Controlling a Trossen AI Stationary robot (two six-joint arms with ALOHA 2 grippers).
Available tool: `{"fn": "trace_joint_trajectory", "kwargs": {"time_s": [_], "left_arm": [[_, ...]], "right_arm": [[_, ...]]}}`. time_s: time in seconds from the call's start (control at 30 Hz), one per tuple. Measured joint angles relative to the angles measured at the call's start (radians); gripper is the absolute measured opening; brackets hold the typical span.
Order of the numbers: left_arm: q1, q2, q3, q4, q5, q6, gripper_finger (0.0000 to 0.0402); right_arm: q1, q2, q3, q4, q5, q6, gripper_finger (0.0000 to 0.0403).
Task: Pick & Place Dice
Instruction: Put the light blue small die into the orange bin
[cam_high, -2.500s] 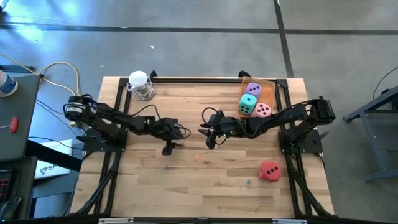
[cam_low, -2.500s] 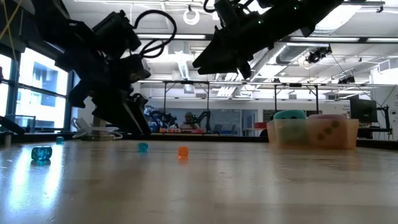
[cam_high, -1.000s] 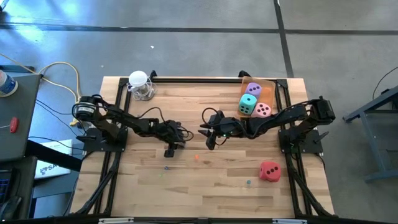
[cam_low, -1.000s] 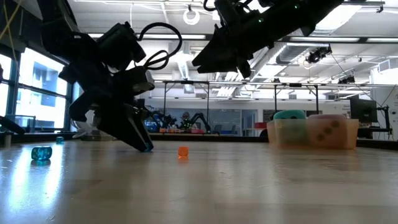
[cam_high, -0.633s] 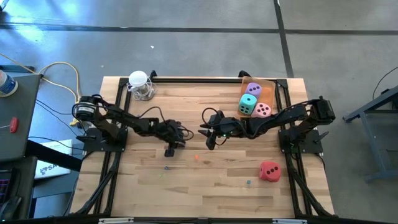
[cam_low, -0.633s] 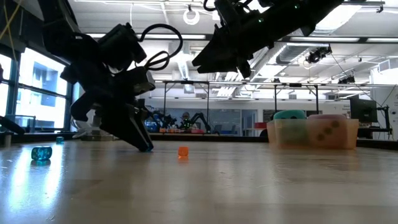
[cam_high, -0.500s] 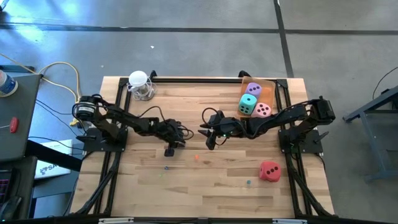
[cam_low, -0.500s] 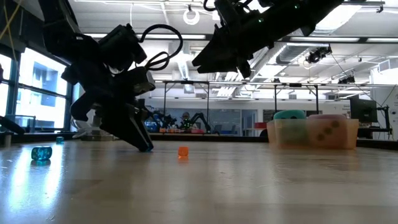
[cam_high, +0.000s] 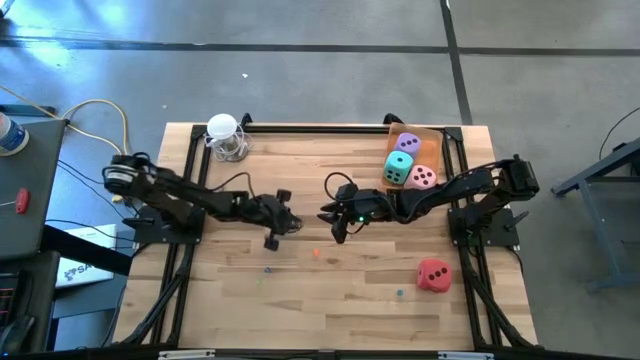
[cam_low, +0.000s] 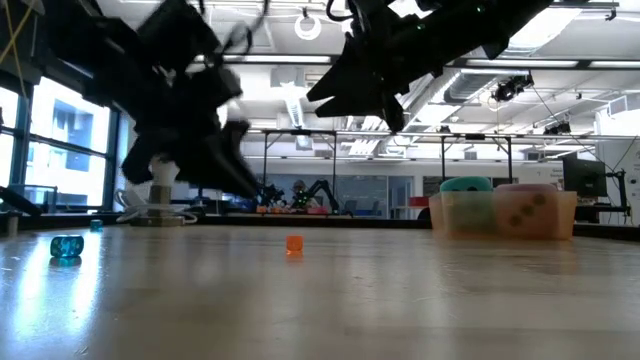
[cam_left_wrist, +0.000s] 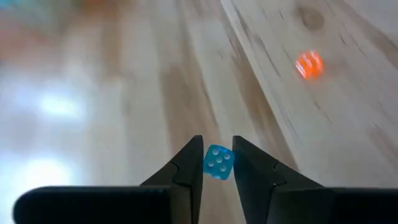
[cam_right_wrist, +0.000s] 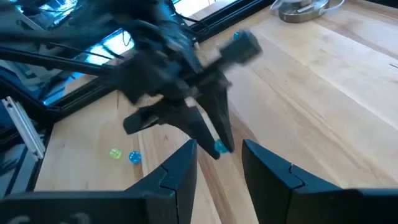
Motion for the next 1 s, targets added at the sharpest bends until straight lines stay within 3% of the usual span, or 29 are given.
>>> {"fn": "trace_joint_trajectory", "kwargs": {"time_s": [0.2, 0.33, 0.53, 0.73, 1.0], "left_arm": [[-0.145, -0.114, 0.002, 0.071, -0.209, 0.124, 0.0067], [-0.234, -0.162, 0.002, 0.120, -0.299, 0.207, 0.0067], [-0.305, -0.170, 0.002, 0.181, -0.434, 0.301, 0.0067], [-0.313, -0.169, 0.002, 0.242, -0.447, 0.316, 0.0067], [-0.313, -0.169, 0.002, 0.256, -0.446, 0.321, 0.0067]], "right_arm": [[0.014, 0.020, 0.000, 0.025, -0.010, -0.010, 0.0119], [0.015, 0.045, 0.002, 0.102, -0.084, -0.053, 0.0121], [0.020, 0.080, 0.000, 0.222, -0.153, -0.088, 0.0156], [0.019, 0.105, 0.000, 0.277, -0.158, -0.074, 0.0199], [0.017, 0.122, 0.000, 0.329, -0.169, -0.055, 0.0219]]}}
